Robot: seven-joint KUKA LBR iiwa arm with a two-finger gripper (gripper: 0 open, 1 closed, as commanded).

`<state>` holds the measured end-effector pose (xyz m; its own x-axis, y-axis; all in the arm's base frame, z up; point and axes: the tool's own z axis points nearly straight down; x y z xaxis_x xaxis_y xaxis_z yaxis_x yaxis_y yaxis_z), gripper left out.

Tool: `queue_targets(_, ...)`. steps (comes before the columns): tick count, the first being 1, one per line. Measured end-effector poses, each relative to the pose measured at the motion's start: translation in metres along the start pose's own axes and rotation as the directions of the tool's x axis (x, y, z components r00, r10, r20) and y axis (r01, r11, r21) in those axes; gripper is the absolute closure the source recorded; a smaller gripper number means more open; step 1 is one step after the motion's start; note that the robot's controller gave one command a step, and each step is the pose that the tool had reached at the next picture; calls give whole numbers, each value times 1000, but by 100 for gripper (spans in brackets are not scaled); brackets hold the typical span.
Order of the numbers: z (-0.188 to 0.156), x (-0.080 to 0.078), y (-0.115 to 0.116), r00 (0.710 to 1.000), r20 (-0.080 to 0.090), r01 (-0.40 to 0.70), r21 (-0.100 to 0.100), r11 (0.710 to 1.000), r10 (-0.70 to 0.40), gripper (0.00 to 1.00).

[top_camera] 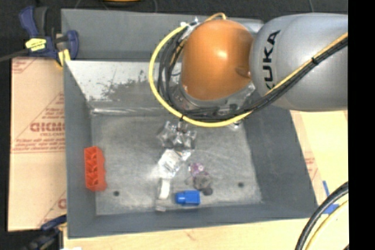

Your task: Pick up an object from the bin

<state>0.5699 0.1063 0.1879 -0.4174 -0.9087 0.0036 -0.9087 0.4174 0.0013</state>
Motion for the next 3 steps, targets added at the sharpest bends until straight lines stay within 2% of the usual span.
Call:
queue_targets(1,29,40,67,998,-2,61,-3,998,-61,100)
queue_targets(2,36,40,65,998,5,61,2,998,-61,0)
queue_targets(3,117,82,39,878,-1,479,1,878,-479,0)
